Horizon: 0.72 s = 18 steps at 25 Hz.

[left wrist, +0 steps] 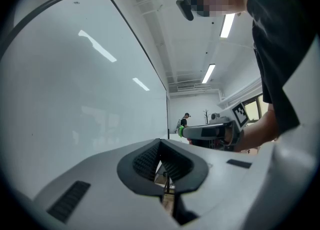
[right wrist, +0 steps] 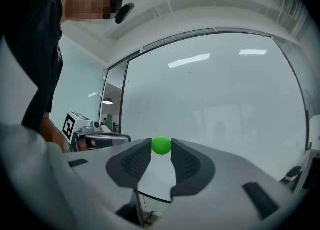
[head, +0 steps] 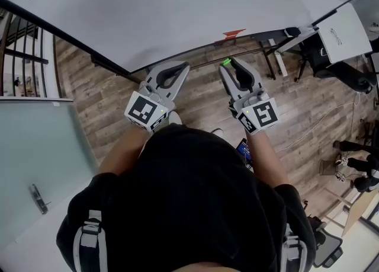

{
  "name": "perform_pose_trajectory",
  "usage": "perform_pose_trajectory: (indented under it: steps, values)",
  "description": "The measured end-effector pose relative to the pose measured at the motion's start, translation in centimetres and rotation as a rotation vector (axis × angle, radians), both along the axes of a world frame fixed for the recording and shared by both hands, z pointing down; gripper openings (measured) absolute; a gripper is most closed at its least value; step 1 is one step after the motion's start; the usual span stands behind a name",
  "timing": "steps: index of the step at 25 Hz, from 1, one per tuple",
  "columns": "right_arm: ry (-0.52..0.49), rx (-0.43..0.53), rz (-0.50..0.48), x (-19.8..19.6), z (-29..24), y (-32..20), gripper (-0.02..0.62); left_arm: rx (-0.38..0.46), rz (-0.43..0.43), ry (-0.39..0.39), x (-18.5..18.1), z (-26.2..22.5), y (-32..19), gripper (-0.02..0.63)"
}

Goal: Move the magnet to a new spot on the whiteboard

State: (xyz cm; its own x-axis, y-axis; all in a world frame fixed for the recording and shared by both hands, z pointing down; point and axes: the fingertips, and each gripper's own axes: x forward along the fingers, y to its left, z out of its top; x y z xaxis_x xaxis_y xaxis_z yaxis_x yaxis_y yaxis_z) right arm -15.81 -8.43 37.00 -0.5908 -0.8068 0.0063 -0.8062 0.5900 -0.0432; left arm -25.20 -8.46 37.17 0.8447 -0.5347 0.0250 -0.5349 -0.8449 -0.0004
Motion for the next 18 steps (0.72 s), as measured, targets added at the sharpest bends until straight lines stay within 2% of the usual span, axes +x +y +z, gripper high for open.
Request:
perform_pose_trajectory:
  steps: [9, 18]
  values:
    - [0.004, 0.009, 0.048, 4.9, -0.3, 2.0, 0.12, -0.013, 0.023, 0.006, 4.0, -0.3, 1.1, 0.002]
    - [0.006, 0.018, 0.101, 13.0, -0.3, 5.2, 0.12, -0.001, 0.058, 0.01, 12.0, -0.8, 3.5, 0.002]
